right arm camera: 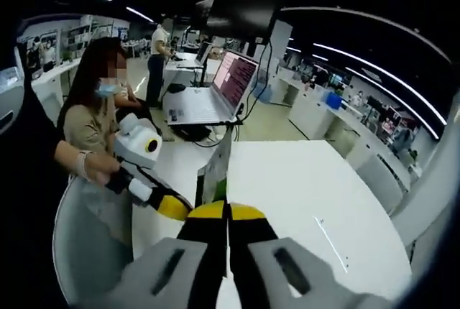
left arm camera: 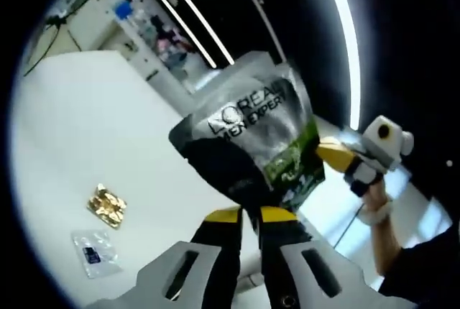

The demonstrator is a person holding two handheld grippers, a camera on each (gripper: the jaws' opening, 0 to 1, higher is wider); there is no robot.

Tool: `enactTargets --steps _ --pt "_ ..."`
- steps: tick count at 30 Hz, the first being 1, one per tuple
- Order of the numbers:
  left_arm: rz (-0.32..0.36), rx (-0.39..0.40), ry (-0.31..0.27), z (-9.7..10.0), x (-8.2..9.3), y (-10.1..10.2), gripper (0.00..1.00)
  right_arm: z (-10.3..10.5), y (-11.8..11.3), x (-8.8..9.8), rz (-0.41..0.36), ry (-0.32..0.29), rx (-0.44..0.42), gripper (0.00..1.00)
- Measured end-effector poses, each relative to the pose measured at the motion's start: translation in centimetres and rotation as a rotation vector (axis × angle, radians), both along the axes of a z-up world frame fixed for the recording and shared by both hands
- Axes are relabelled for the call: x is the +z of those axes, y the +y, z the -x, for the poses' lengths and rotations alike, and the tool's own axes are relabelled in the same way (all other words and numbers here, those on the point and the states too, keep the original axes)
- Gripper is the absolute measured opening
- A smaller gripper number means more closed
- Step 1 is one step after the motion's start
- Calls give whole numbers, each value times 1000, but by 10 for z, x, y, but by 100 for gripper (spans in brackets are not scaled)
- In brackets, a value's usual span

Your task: Arrange the skincare products in the storage area until every visible bottle or jar stands upright without overlapping.

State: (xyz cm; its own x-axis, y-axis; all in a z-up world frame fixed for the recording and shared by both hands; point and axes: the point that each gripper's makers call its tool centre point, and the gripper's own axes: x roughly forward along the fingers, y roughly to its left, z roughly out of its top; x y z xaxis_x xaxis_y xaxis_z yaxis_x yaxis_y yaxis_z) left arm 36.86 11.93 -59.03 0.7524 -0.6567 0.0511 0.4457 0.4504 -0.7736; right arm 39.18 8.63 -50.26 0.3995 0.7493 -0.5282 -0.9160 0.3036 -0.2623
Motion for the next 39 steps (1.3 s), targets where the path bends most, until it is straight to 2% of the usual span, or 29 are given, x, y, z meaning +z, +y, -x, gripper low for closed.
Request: enactTargets --steps 5,9,12,16,19,22,24,28,31,32,34,35,36,38,39 --pt "1 26 -11 -1 2 10 5 2 -6 -9 -30 44 -27 1" --pt "-2 69 -27 -4 5 23 0 2 -13 -18 -41 74 -54 1" --pt "9 84 -36 -5 8 31 0 6 -15 -24 -70 112 -58 1" --pt "-40 97 -45 -6 6 33 0 9 -14 -33 -79 133 -67 1" --pt "-50 93 -53 -5 4 34 0 11 -15 -37 -90 146 -76 1" --pt "-33 65 -70 -1 6 35 0 11 -18 -40 -110 162 -92 1" --pt "-26 49 -88 2 11 35 0 12 -19 -39 -156 188 -98 1" --pt "-65 -21 -171 10 22 31 0 14 -24 -35 -231 224 -93 1" --pt "-73 -42 -202 12 28 30 0 15 -26 -35 -277 247 -92 1" --pt "-106 -52 -228 13 29 29 0 16 -27 -35 -298 258 -88 1" --pt "-135 -86 -263 23 34 14 0 22 -23 -34 -326 270 -49 1" --pt "-84 -154 -307 30 43 6 0 28 -18 -32 -351 288 -19 1" --pt "-48 -171 -313 33 49 2 0 29 -15 -31 -367 294 -15 1" --pt "-61 -154 -308 29 47 0 0 29 -14 -41 -298 273 -33 1" --pt "-82 -150 -305 27 44 0 0 28 -15 -51 -234 266 -54 1"
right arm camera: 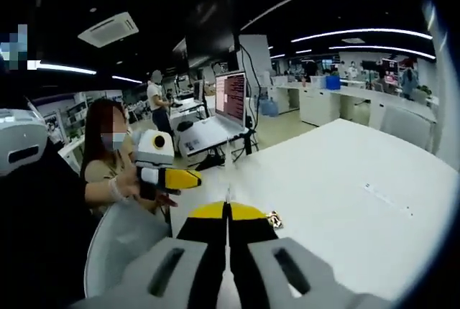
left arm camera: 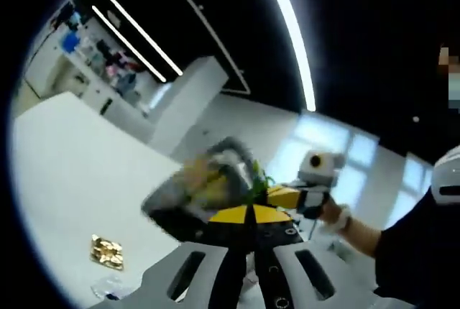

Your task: Arrange the skincare products in the storage area until every visible bottle or jar stands upright without overlapping.

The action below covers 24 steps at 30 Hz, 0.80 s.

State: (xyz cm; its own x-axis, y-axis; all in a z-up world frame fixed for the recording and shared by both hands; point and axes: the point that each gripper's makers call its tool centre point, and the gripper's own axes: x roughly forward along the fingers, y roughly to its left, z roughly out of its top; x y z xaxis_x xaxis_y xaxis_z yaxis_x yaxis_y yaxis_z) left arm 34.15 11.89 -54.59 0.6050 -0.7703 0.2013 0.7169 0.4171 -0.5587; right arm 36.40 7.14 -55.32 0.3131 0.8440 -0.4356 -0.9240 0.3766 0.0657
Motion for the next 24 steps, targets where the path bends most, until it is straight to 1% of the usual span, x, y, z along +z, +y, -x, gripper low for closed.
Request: enactTargets --steps 1,3,4,6,8,10,12,13,15,16,17,22,23,24 --pt "-25 13 3 -2 -5 0 0 0 1 -2 4 6 -3 1" --pt "-55 38 39 -8 -17 2 0 2 6 -10 -2 35 6 1" --pt "-47 33 63 -8 -21 2 0 3 8 -18 24 42 11 1" --pt "-37 34 88 -8 -26 4 0 3 7 -33 107 38 8 1" --pt "-44 39 97 -8 -28 6 0 3 13 -38 111 41 12 1" --pt "-51 46 92 -7 -28 9 0 1 15 -39 116 40 9 1" --pt "-35 69 103 -9 -29 14 0 -3 16 -36 121 31 0 1" --pt "-21 81 125 -11 -31 17 2 -7 16 -32 116 20 -10 1" --pt "-17 85 135 -13 -33 18 6 -10 17 -25 102 6 -11 1" --pt "-15 92 142 -14 -33 19 7 -12 17 -18 87 -5 -17 1" --pt "-14 97 149 -15 -35 19 10 -13 17 -14 76 -10 -18 1" --pt "-21 99 181 -18 -40 17 24 -16 16 20 19 -70 -30 1" --pt "-25 99 193 -19 -43 16 29 -16 16 22 15 -75 -30 1" --pt "-26 101 200 -20 -44 16 32 -16 15 29 6 -91 -32 1"
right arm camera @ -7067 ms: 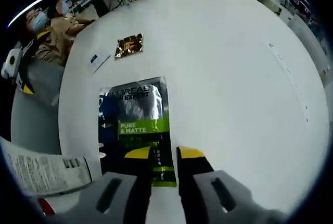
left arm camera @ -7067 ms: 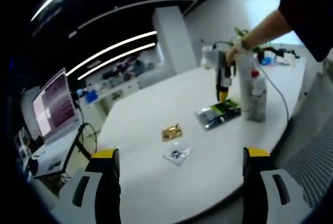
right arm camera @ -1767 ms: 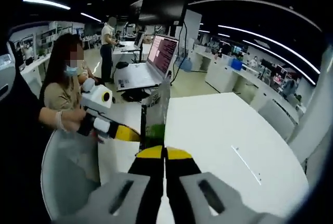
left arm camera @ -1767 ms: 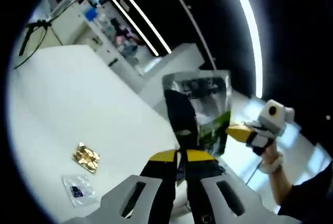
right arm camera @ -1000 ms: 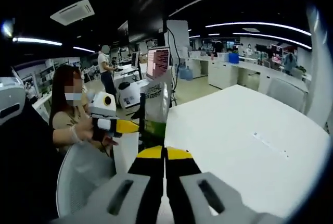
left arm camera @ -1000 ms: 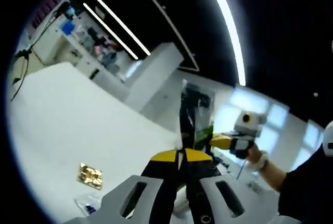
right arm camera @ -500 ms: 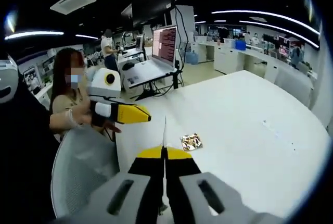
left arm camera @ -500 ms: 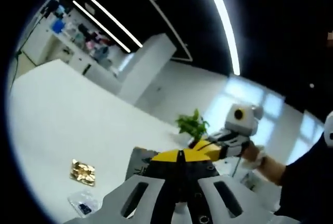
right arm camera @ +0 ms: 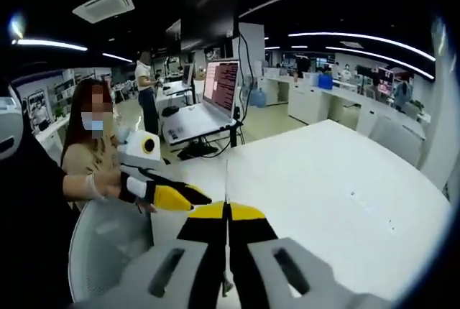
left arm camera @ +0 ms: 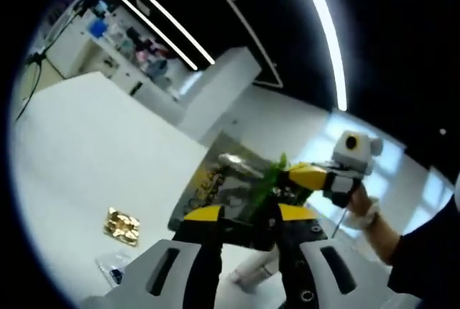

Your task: Arrange the skincare products in the storage area until every visible bottle or jar stands upright without overlapping.

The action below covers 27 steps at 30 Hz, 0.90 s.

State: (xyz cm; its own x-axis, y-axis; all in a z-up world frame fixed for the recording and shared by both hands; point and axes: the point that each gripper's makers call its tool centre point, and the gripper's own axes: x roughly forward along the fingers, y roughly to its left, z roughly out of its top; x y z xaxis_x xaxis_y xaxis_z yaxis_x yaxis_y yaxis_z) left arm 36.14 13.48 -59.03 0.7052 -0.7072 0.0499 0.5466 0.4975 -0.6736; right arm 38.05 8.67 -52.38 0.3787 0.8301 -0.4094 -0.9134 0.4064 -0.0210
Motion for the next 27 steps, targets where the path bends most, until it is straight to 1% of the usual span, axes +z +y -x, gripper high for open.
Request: enactTargets --steps 2,5,6,9,10,13,16,18,19,21,22,23,24,25,26,27 --pt "-5 -3 28 -1 -5 -1 37 -1 -1 11 -15 -22 -3 1" --pt "-6 -10 38 -2 -8 -2 42 -2 0 27 -54 -42 -2 1" --pt "4 -13 44 -2 -8 -3 45 -1 1 34 -70 -48 2 1" --pt "35 -26 64 -2 -9 -5 54 3 5 46 -99 -58 21 1" --pt "46 -30 63 -2 -8 -5 55 6 8 50 -113 -57 33 1" --pt "71 -39 57 -2 -4 -5 55 12 13 55 -132 -59 57 1" --pt "108 -68 56 0 0 -8 55 19 20 57 -165 -37 85 1" --pt "139 -105 42 3 6 -11 51 22 25 56 -187 -20 98 1" --pt "163 -132 24 6 12 -14 47 24 28 54 -202 -1 106 1" --pt "187 -158 3 11 19 -18 33 22 29 49 -208 12 101 1" --pt "194 -167 -6 13 21 -18 22 20 28 45 -205 15 93 1" --pt "195 -169 -7 14 22 -18 19 18 26 42 -201 21 81 1" --pt "163 -162 14 13 14 -15 19 16 23 42 -229 50 71 1" --pt "166 -159 13 13 15 -14 16 16 21 41 -241 74 67 1" --pt "172 -162 10 13 15 -12 15 12 17 40 -251 63 52 1" --pt "175 -163 14 13 15 -11 13 11 15 39 -246 68 46 1"
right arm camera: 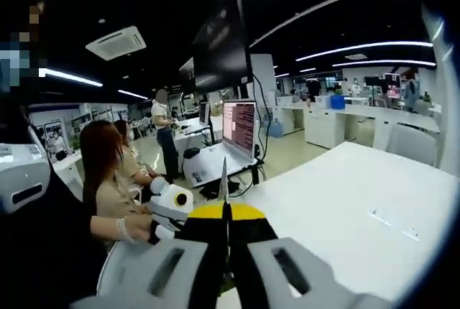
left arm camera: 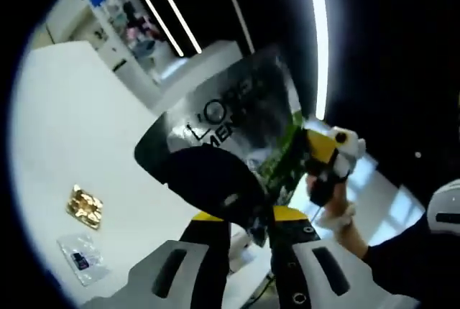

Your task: Arrange the skincare products in the storage area until every visible bottle or jar stands upright without overlapping.

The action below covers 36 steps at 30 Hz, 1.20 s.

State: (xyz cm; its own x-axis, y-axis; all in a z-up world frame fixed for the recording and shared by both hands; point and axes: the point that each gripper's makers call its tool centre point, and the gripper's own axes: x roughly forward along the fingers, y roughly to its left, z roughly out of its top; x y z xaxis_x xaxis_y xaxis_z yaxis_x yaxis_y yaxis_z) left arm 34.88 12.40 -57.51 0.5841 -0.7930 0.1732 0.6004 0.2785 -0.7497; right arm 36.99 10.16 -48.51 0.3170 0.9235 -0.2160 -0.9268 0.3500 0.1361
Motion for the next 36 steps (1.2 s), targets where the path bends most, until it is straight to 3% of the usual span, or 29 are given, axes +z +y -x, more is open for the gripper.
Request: enactTargets --steps 6,9,14,22,29,36 --pt "5 2 -6 2 2 -1 5 -7 -15 -11 28 13 -52 1" --pt "17 -13 -16 6 5 -3 2 -12 -23 -22 100 -8 -87 1" --pt "13 -11 -16 8 4 -3 0 -14 -28 -38 150 -7 -111 1" --pt "62 21 31 4 5 4 0 -10 -32 -64 231 4 -126 1" --pt "36 34 45 5 2 6 0 -6 -34 -80 299 -2 -130 1" --pt "-16 15 60 8 -3 1 0 -4 -36 -97 427 -72 -143 1"
